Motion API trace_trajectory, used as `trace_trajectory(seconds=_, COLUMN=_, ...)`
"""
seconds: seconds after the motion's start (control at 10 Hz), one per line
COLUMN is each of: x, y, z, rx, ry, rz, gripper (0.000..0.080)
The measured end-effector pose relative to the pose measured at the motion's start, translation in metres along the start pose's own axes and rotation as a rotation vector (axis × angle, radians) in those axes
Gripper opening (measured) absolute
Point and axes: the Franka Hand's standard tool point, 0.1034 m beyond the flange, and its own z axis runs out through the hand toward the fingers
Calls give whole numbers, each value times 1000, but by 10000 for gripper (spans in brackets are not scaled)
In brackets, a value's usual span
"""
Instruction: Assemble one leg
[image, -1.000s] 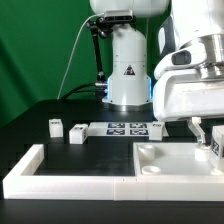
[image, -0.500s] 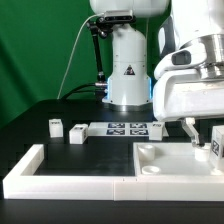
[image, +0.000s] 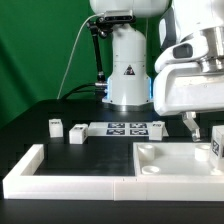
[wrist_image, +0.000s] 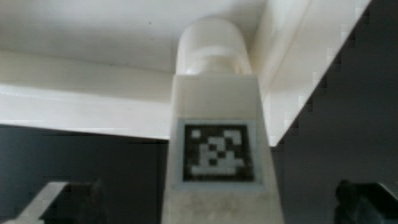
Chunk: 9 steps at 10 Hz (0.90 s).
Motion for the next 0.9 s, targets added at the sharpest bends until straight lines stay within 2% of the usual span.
trace_trajectory(seconds=0.1, x=0, y=1, z=1, rx=3, ry=-30, rz=2, gripper=649)
trace_trajectory(seconds=0.3, x=0, y=-2, z=3, rx=35, ry=-229, rz=7, gripper=649)
trace_trajectory(seconds=0.4, x=3, y=0, z=5, rx=39, ry=-260, rz=9, gripper=649)
trace_trajectory(seconds=0.5, x=-5, y=0, z=6, rx=51, ry=-362, rz=10, gripper=649)
trace_trajectory(seconds=0.6, x=-4, y=3, z=5, rx=63, ry=-455, rz=15, gripper=649)
trace_trajectory(seconds=0.7, x=0, y=5, z=8, rx=69, ry=-493, rz=17, gripper=649)
trace_trajectory(seconds=0.8, x=-5, y=4, z=4, rx=83, ry=-600, rz=19, gripper=649)
trace_trajectory(seconds=0.9, x=-2, y=4, z=5, rx=86, ry=-615, rz=19, gripper=649)
